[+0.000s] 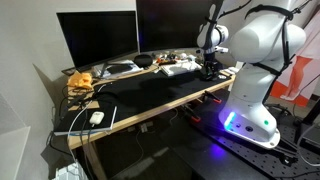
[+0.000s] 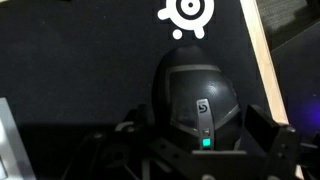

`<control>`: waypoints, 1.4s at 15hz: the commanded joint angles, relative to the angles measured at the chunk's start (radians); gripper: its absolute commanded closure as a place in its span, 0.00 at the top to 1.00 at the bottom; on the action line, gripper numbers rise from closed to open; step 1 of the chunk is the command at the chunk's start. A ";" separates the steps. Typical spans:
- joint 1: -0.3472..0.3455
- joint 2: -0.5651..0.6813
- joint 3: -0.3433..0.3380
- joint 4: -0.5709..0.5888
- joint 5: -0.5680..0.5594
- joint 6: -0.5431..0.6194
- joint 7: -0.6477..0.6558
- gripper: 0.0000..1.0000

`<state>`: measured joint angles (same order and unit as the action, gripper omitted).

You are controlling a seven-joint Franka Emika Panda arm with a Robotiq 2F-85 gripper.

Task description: Move the mouse to the left on the desk

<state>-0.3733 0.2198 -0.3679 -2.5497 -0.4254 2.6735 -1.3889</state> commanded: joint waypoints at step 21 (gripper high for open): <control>0.055 -0.126 -0.023 -0.120 -0.283 0.104 0.414 0.47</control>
<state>-0.3241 0.1871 -0.3781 -2.6055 -0.6487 2.7519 -1.0508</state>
